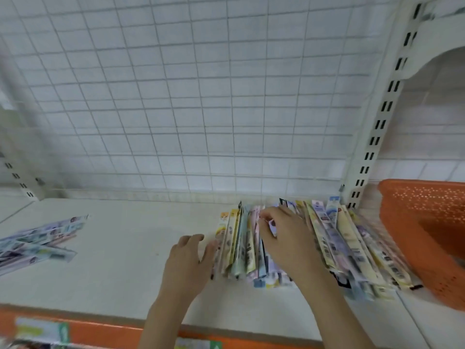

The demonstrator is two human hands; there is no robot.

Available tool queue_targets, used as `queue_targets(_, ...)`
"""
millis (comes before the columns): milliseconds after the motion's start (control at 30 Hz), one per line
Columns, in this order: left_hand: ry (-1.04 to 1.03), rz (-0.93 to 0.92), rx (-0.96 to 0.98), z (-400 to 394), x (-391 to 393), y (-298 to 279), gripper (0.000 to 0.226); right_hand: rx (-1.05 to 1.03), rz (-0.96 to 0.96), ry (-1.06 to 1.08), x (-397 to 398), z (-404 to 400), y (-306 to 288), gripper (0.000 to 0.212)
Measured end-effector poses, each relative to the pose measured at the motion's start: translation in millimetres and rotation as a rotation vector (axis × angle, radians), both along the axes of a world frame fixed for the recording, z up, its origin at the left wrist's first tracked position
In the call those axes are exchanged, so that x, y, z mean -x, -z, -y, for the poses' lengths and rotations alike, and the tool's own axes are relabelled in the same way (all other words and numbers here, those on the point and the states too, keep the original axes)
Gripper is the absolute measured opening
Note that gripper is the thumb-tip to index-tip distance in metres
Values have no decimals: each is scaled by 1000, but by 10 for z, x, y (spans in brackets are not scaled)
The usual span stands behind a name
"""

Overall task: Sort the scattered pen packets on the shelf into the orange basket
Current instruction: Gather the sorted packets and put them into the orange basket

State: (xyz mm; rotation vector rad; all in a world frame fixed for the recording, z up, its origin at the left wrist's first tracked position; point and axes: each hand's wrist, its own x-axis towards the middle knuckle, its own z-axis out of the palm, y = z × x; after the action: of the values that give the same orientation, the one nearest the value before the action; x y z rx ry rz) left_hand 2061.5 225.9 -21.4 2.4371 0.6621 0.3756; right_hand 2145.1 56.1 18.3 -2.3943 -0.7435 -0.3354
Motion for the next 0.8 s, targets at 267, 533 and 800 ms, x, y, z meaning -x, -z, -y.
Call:
queue_targets(267, -149, 89, -108, -1282, 537, -18, 27, 8, 37, -73, 397, -1134, 61, 27)
queue_targets(533, -212, 117, -140, -2841, 1324, -173, 14, 81, -118, -91, 1035, -2474, 363, 25)
queue_targets(800, -314, 104, -63, -3761, 1906, -123, 18, 143, -185, -120, 1445, -3357, 450, 22)
